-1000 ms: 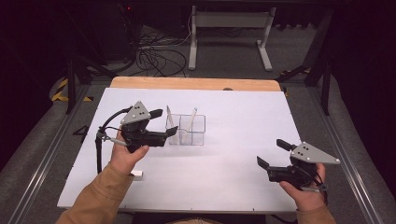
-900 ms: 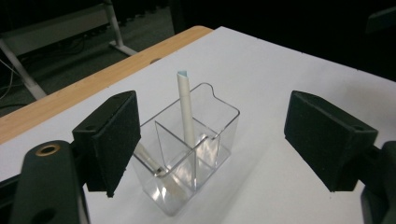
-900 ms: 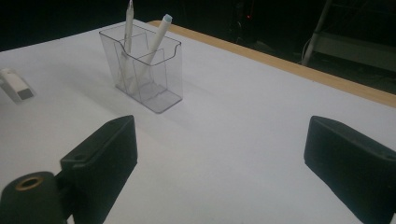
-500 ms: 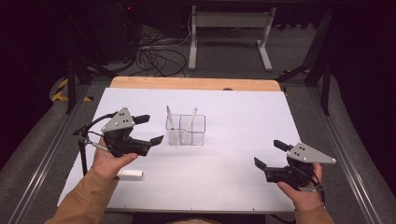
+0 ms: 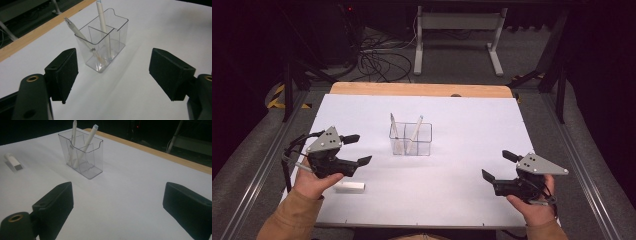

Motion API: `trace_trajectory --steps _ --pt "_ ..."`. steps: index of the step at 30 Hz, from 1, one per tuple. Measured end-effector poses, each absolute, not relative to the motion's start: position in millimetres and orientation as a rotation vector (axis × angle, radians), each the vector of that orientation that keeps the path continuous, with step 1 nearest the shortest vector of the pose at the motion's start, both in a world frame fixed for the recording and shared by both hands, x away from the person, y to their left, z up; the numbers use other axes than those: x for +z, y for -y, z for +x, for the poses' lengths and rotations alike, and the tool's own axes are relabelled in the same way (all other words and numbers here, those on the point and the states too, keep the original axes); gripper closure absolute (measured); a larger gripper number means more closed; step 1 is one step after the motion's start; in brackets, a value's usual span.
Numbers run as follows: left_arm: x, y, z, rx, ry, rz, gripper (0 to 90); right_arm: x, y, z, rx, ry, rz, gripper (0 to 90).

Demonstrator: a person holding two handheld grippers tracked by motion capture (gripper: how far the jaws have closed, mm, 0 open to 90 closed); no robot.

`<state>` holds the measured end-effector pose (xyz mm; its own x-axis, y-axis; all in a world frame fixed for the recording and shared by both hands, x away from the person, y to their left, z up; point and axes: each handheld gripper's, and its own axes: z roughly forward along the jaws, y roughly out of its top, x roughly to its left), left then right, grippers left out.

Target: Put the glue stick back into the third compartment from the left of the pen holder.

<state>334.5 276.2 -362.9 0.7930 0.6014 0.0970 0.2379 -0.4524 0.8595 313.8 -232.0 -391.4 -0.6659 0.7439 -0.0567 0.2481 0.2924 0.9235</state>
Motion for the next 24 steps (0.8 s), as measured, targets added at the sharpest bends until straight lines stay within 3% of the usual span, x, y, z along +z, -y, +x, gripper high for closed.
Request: trace_trajectory --steps 24 --pt "-381.2 -305.5 321.1 0.514 -0.72 2.091 25.8 -393.1 229.5 314.5 1.351 -2.096 0.868 10.4"
